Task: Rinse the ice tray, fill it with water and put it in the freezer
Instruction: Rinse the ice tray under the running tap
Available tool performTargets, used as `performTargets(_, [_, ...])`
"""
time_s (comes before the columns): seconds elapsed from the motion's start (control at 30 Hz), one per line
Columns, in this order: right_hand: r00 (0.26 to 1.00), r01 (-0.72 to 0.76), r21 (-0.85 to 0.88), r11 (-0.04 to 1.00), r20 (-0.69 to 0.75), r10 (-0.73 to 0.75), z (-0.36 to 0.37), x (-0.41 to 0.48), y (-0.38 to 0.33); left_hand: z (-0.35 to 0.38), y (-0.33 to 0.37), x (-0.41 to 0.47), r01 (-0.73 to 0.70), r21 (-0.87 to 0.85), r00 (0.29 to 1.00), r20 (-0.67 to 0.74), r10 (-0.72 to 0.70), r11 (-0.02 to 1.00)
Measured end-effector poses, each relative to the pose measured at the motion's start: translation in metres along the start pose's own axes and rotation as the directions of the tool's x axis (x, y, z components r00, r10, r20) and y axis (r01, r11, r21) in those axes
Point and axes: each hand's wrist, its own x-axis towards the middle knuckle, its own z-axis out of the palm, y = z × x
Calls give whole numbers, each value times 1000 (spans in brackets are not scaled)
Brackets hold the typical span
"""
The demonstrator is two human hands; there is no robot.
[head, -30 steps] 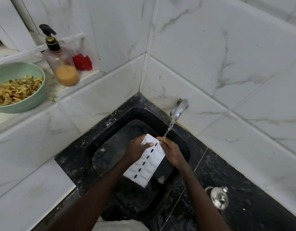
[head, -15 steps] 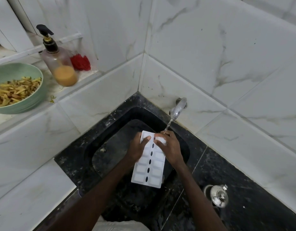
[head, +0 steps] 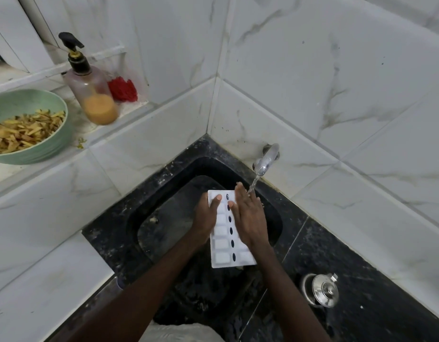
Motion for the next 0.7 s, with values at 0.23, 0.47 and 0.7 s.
performTargets(0.23, [988,133,-144,981,101,-119,-5,-5,5,-6,5,3,33,-43,998,-45,-35,999])
performTargets(0.47, [966,200,-147,969,197,-170,-1,-27,-5,-14,7,6,83,-71,990,-108,-90,994])
performTargets(0.7, [976,158,-151,976,171,-131,-1,-23,-11,-10,18,0,76,-55,989,-120,-82,996])
